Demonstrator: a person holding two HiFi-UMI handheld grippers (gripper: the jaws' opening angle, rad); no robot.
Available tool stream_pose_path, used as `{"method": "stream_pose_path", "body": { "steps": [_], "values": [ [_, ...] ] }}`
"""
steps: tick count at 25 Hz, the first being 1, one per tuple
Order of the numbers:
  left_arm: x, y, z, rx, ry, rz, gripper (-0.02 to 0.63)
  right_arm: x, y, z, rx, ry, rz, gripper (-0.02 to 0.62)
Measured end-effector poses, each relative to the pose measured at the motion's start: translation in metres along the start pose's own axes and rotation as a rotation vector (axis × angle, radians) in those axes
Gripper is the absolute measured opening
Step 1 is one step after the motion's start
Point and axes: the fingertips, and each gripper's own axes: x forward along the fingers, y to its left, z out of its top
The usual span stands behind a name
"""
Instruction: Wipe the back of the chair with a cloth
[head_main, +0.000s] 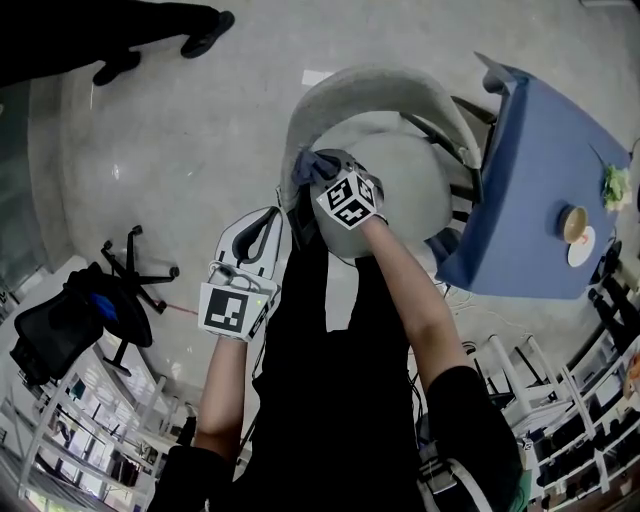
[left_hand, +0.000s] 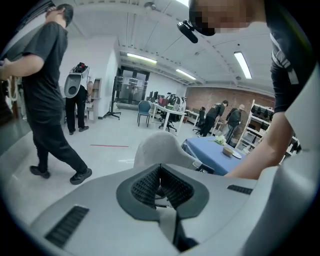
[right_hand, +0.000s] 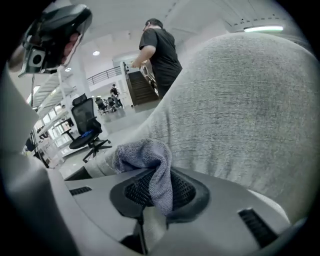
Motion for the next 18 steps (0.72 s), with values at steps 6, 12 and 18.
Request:
{"method": "stream_pose_path", "body": {
  "steps": [6, 12, 18],
  "values": [
    [0.006, -0.002, 0.003, -0.002, -0.006, -0.015, 0.023, 0.01, 0.041, -0.031, -0.137, 0.097, 0.093, 0.078],
    [0.012, -0.003, 0.002, 0.001, 0.002, -0.023, 0.023, 0.013, 0.035, -0.033, -0.057, 0.075, 0.092, 0.078],
    [0.016, -0.005, 0.0, 0.01, 0.011, -0.035, 0.023, 0.019, -0.005, -0.02, 0.213, -0.01, 0.03, 0.078]
  ]
}}
